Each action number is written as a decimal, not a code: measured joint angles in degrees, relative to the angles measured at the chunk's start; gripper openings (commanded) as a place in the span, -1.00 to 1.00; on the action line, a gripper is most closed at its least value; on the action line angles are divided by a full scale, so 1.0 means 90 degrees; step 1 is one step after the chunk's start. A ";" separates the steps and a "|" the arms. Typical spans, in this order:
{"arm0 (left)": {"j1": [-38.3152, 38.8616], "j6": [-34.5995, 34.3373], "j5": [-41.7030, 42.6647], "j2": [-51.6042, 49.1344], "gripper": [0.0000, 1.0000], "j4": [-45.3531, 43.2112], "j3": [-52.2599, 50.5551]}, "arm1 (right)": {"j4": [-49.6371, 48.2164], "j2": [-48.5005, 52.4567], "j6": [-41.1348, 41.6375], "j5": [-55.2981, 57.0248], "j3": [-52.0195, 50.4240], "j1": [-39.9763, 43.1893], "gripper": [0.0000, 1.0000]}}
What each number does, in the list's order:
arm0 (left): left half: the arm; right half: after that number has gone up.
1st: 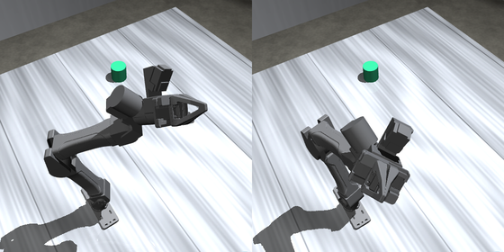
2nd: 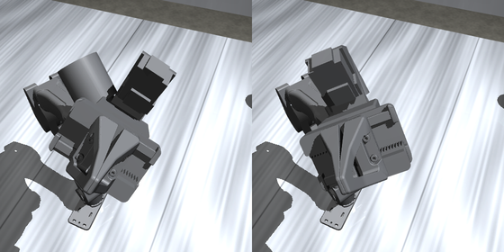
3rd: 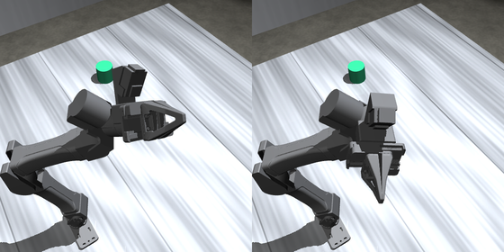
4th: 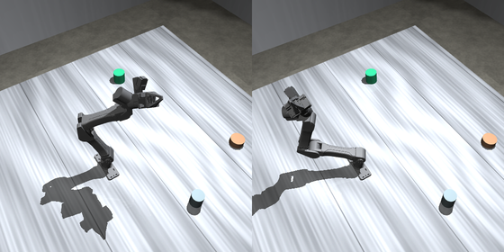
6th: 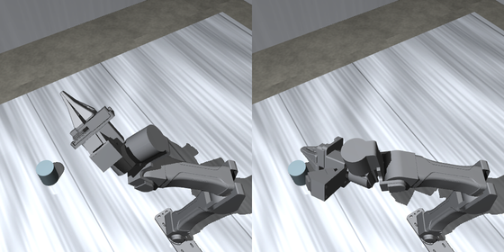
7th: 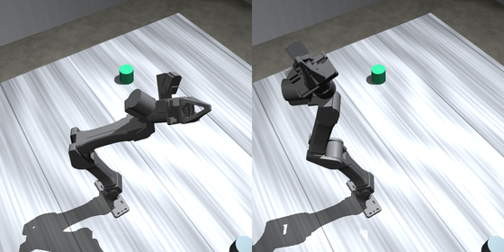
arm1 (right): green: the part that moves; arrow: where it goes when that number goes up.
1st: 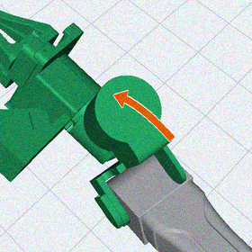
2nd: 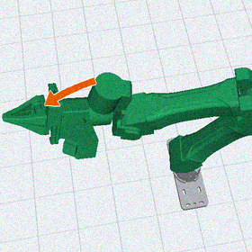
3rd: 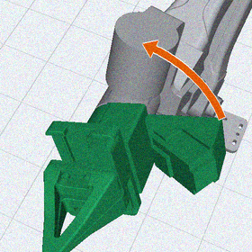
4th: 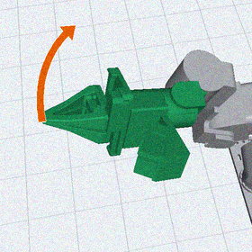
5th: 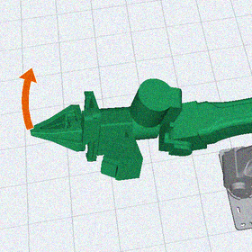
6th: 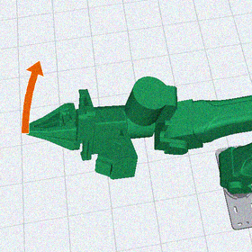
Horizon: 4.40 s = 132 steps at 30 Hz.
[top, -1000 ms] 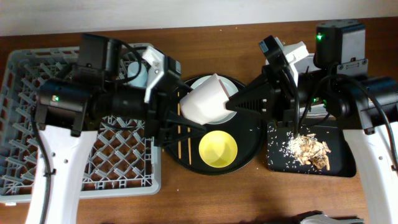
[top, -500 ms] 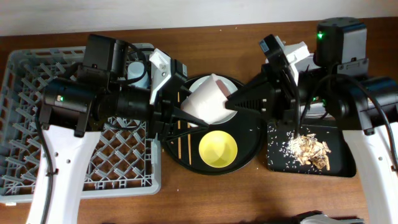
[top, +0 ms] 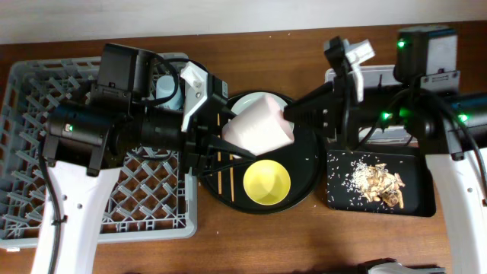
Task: Sort waste into correct bins and load items into the dishwasher rack
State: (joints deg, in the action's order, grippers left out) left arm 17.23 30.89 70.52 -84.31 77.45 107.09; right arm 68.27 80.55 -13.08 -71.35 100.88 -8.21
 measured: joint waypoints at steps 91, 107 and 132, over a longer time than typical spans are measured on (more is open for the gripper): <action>0.1651 -0.6373 -0.7871 -0.3252 -0.52 -0.2212 -0.2130 | 0.1433 0.0083 0.0675 0.5950 -0.2533 -0.0750 0.97; 0.1693 -0.6489 -0.8021 -0.4182 -0.99 -0.2550 -0.2144 | 0.1433 0.0083 0.0699 0.5950 -0.2533 -0.0750 0.97; -0.0704 -0.5015 -0.9891 -0.1324 -1.00 -0.1248 -0.2579 | 0.1426 0.0083 0.0724 0.5950 -0.2552 -0.0750 0.97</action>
State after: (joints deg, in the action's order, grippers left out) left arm 10.90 -14.24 -18.50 -96.23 66.22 83.88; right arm 81.10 81.30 -6.57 -17.80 77.91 -14.96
